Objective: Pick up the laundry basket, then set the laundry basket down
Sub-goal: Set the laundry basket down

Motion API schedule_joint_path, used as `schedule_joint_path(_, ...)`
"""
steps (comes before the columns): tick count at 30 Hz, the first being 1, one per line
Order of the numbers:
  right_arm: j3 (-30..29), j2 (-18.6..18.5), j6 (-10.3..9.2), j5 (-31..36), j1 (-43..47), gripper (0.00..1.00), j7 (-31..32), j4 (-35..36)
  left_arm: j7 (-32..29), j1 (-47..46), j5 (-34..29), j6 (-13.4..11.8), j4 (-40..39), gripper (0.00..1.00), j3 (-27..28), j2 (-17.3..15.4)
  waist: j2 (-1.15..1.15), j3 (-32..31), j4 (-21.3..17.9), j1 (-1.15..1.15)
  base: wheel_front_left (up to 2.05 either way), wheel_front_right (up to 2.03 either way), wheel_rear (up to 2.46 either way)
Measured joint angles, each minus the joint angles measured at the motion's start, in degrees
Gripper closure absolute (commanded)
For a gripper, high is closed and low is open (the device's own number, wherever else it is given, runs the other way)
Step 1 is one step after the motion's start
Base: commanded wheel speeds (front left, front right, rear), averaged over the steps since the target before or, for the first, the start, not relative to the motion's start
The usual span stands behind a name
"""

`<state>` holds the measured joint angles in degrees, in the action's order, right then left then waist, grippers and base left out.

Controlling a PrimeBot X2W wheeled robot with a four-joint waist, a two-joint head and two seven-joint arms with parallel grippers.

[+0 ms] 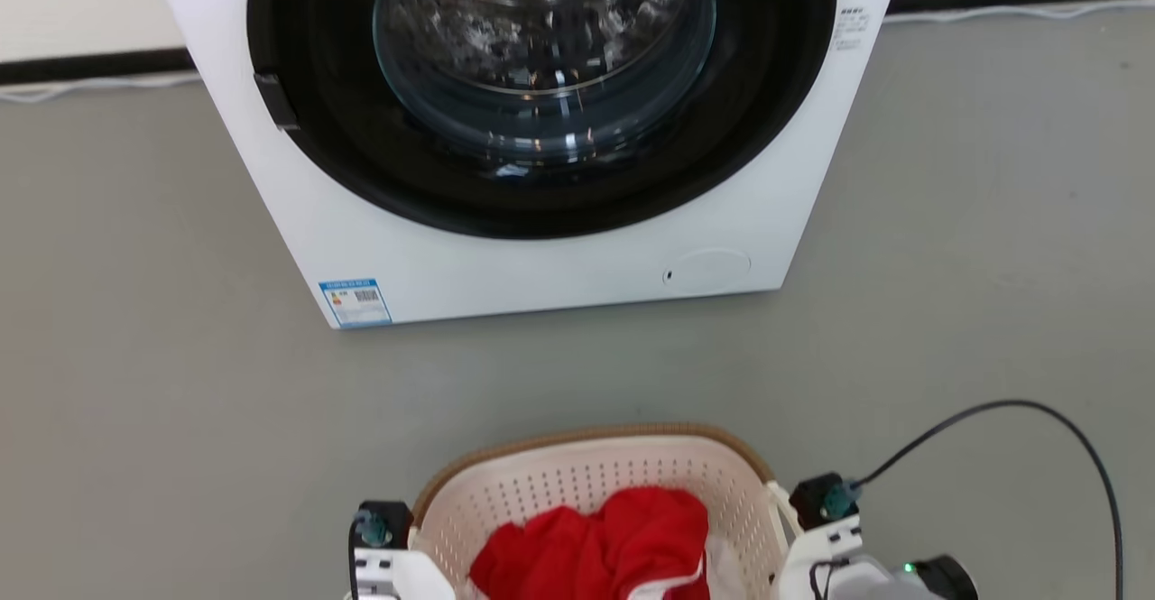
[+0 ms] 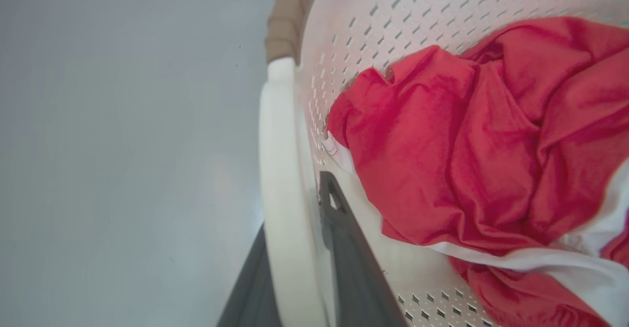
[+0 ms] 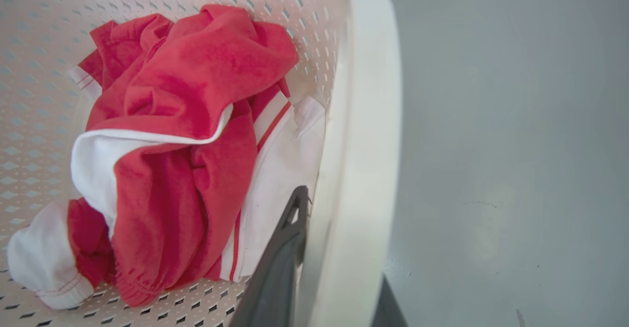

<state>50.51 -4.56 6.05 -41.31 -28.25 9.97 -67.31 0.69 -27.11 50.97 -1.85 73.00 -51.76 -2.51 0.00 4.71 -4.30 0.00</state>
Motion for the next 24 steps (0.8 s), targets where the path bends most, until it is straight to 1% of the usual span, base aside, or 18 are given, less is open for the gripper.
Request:
schedule_joint_path(5, -0.51, 0.01, 0.0, -0.11, -2.43, 1.0, -2.0, -0.43, 0.98, -2.73, 0.01, -0.21, 0.12, 1.0, -0.13, -0.02, 0.0, 2.88, 0.08, 0.0, 0.0, 0.0, 0.0)
schedule_joint_path(10, -1.69, -0.01, 0.0, -0.03, -6.52, 1.0, -5.68, -1.48, 2.96, -7.8, -0.13, -1.2, 0.07, 1.0, -0.57, 0.01, 0.0, 7.27, 0.42, 0.0, 0.0, 0.0, 0.0)
schedule_joint_path(17, -3.11, -0.15, 0.0, 1.46, -14.38, 1.0, -11.9, -3.2, 5.82, -16.56, -1.12, -2.7, -0.15, 1.0, -0.8, -0.08, 0.0, 15.59, 1.36, 0.0, 0.0, 0.0, 0.0)
schedule_joint_path(24, -4.74, -0.14, 0.01, 3.26, -21.93, 1.0, -16.74, -5.27, 8.38, -24.81, -1.64, -3.36, -0.04, 1.0, -0.59, -0.25, 0.0, 24.74, 2.32, 0.0, 0.0, 0.0, 0.0)
